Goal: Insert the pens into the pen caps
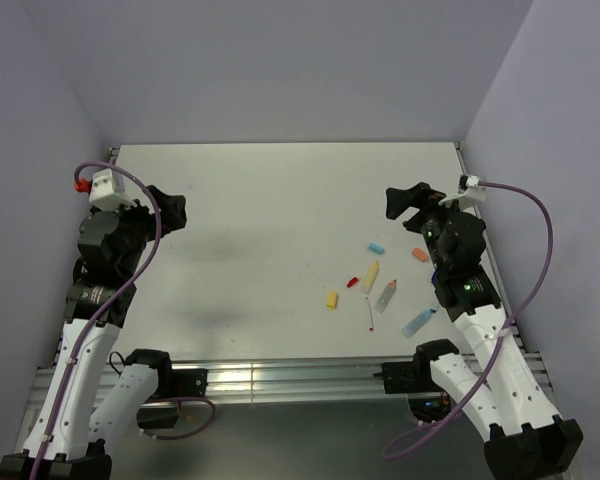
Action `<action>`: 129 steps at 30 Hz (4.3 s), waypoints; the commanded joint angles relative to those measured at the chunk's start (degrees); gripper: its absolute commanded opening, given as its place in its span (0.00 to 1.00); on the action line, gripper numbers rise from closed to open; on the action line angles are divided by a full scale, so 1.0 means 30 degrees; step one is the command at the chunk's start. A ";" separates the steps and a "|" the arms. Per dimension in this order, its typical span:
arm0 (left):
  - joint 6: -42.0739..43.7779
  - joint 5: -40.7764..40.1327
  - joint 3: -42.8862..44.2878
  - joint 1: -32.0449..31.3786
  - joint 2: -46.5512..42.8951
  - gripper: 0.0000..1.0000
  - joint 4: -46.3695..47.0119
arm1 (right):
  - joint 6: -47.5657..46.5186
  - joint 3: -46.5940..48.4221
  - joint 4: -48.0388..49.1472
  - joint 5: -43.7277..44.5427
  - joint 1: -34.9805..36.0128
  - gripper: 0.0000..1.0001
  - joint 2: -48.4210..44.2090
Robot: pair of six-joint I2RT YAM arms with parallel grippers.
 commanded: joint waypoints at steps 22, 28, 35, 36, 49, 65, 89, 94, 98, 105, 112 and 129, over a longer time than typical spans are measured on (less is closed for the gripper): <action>-0.1097 0.3960 -0.0048 0.0086 0.0062 1.00 -0.0282 | 0.4692 0.0816 -1.1406 0.2904 -0.0094 0.54 0.6051; -0.1419 0.4427 -0.0077 0.0086 0.0237 0.99 -0.0135 | 0.6305 0.0084 -1.2402 0.2202 -0.0065 0.51 0.6695; -0.1566 0.4457 -0.0194 0.0086 0.0267 0.99 -0.0106 | 0.6161 0.0523 -1.3546 0.2230 -0.0036 0.48 0.8892; -0.1595 0.4632 -0.0194 0.0086 0.0267 0.99 -0.0077 | 0.6219 0.0465 -1.3604 0.2230 -0.0036 0.48 0.9358; -0.1625 0.4868 -0.0253 0.0056 0.0296 0.99 -0.0076 | 0.6630 0.0815 -1.2990 0.1996 0.0140 0.48 1.2291; -0.1624 0.4926 -0.0282 0.0056 0.0383 1.00 -0.0106 | 0.6630 0.1489 -1.2902 0.1615 0.0609 0.49 1.3933; -0.3174 0.8878 -0.1366 0.0027 0.2052 0.88 0.2002 | 0.5166 0.3946 -1.3809 0.1381 0.0989 0.00 1.0450; -0.4259 1.1569 -0.2127 0.0027 0.2873 0.93 0.4661 | 0.5047 0.6989 -1.4074 0.1293 0.2187 0.00 0.8983; -0.5168 1.3303 -0.2187 -0.0118 0.3693 0.89 0.6597 | 0.5427 0.8898 -1.3840 0.1468 0.3711 0.00 0.9274; -0.5403 1.1726 -0.0988 -0.3597 0.5535 0.77 0.7832 | 0.6219 1.1740 -1.3136 0.1790 0.6787 0.00 1.0738; -0.5930 1.0522 -0.0693 -0.6298 0.7530 0.72 0.9883 | 0.6922 1.4202 -1.2902 0.2200 0.9718 0.00 1.2728; -0.6224 0.9614 -0.0223 -0.8410 0.9554 0.66 1.1115 | 0.7391 1.6899 -1.2697 0.1849 1.1653 0.00 1.5104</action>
